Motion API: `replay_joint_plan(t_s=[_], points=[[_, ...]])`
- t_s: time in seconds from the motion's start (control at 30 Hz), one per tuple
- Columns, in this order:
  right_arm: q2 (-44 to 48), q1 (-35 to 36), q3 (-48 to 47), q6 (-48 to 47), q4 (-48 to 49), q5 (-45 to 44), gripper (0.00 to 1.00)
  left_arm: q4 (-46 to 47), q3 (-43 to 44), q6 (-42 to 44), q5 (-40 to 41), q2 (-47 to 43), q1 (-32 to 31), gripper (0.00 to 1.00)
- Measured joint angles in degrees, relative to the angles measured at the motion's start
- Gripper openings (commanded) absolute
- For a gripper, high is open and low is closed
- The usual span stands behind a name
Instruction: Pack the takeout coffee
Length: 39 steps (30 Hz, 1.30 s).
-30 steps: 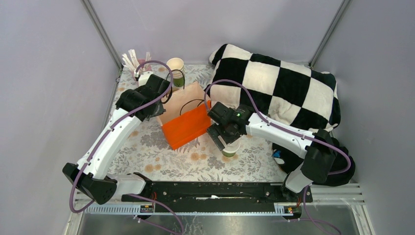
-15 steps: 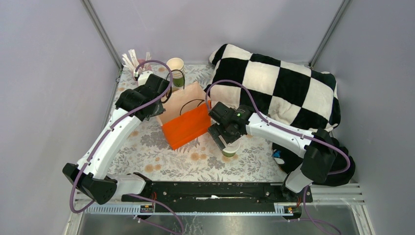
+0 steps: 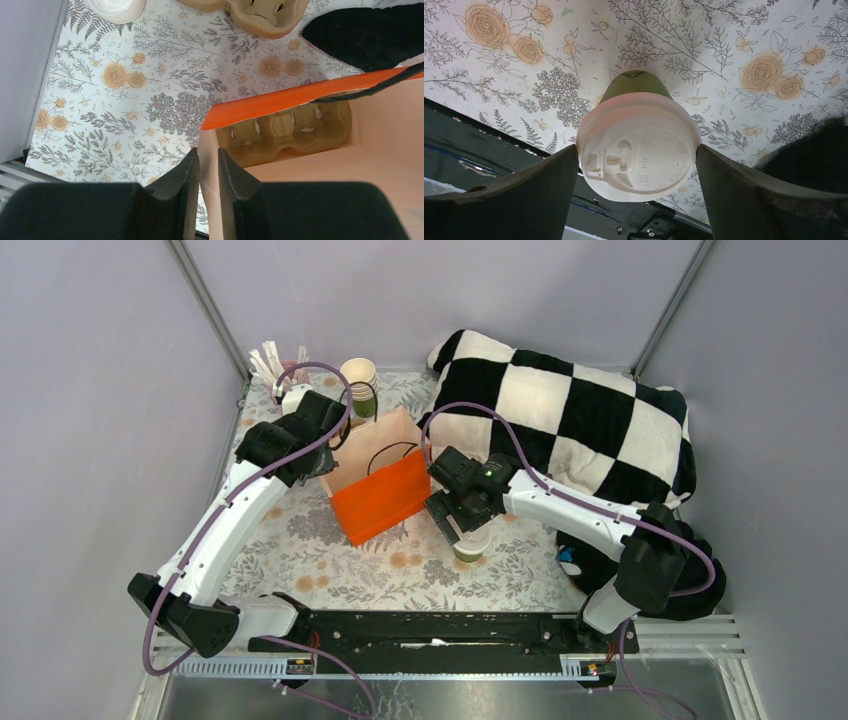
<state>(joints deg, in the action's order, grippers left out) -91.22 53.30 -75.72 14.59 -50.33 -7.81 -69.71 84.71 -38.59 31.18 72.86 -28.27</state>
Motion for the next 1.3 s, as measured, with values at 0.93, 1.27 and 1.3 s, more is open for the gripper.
replay_joint_plan(t_s=[0.93,1.27,1.3], points=[[0.1,-0.1,0.0,0.0,-0.3,-0.7,0.81,0.0,0.0,0.7,-1.9,0.0,0.2,0.43],[0.2,-0.1,0.0,0.0,-0.3,-0.8,0.83,-0.6,0.0,0.7,-2.1,0.0,0.2,0.46],[0.2,-0.1,0.0,0.0,-0.4,-0.8,0.84,-0.8,0.0,0.7,-2.1,0.0,0.2,0.47]])
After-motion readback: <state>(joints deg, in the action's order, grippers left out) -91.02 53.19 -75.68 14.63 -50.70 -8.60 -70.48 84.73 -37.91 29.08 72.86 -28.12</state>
